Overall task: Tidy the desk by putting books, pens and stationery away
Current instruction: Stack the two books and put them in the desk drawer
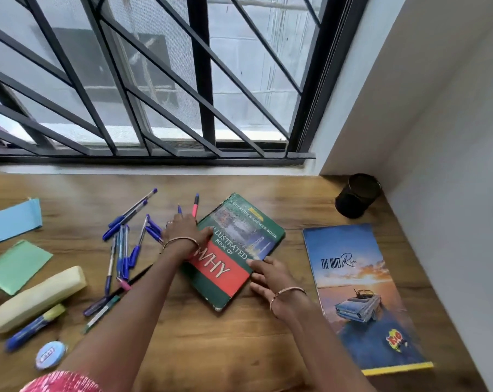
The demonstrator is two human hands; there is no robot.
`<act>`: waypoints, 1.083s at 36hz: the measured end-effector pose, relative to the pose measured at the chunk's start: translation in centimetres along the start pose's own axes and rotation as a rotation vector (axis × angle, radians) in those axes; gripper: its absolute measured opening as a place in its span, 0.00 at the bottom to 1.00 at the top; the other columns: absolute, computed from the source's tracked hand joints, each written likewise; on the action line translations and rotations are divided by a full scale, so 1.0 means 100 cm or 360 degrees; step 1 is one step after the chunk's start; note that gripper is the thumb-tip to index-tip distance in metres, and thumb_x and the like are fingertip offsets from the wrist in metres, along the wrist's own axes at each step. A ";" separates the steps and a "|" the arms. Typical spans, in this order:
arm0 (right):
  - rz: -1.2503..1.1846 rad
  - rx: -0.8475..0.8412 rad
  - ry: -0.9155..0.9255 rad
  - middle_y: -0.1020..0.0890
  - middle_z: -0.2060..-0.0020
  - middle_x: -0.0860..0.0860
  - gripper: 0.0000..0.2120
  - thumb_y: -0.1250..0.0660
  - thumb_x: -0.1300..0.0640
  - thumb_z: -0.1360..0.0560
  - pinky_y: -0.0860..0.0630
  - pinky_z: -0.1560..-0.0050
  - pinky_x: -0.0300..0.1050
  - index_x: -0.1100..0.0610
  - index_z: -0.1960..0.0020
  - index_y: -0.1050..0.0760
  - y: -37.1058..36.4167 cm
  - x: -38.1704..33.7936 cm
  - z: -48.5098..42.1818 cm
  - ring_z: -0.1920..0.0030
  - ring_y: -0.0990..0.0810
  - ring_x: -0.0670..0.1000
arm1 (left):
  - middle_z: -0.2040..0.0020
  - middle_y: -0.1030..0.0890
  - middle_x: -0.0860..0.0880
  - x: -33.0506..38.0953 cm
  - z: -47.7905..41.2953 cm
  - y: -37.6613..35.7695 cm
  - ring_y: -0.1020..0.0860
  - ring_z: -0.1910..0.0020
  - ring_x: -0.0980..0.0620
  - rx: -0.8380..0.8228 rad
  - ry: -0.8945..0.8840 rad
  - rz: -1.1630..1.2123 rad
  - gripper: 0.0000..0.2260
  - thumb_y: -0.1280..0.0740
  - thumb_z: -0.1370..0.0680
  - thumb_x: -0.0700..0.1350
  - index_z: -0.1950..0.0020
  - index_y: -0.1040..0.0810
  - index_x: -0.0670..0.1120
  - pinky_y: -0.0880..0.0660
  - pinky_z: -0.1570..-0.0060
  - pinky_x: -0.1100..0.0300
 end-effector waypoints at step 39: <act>0.0348 0.0590 0.0730 0.16 0.64 0.53 0.04 0.33 0.53 0.23 0.19 0.67 0.44 0.51 0.54 0.22 0.196 -0.051 0.087 0.69 0.16 0.51 | 0.63 0.24 0.46 0.126 0.183 -0.069 0.24 0.67 0.50 -0.0644 -0.0025 0.1958 0.08 0.34 0.22 0.38 0.57 0.31 0.45 0.27 0.68 0.59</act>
Point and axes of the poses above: each hand's wrist, its own z-axis away from the middle knuckle, its own y-axis out of the back of the hand, x = y × z, the point moved 1 cm from there along -z, towards the middle knuckle
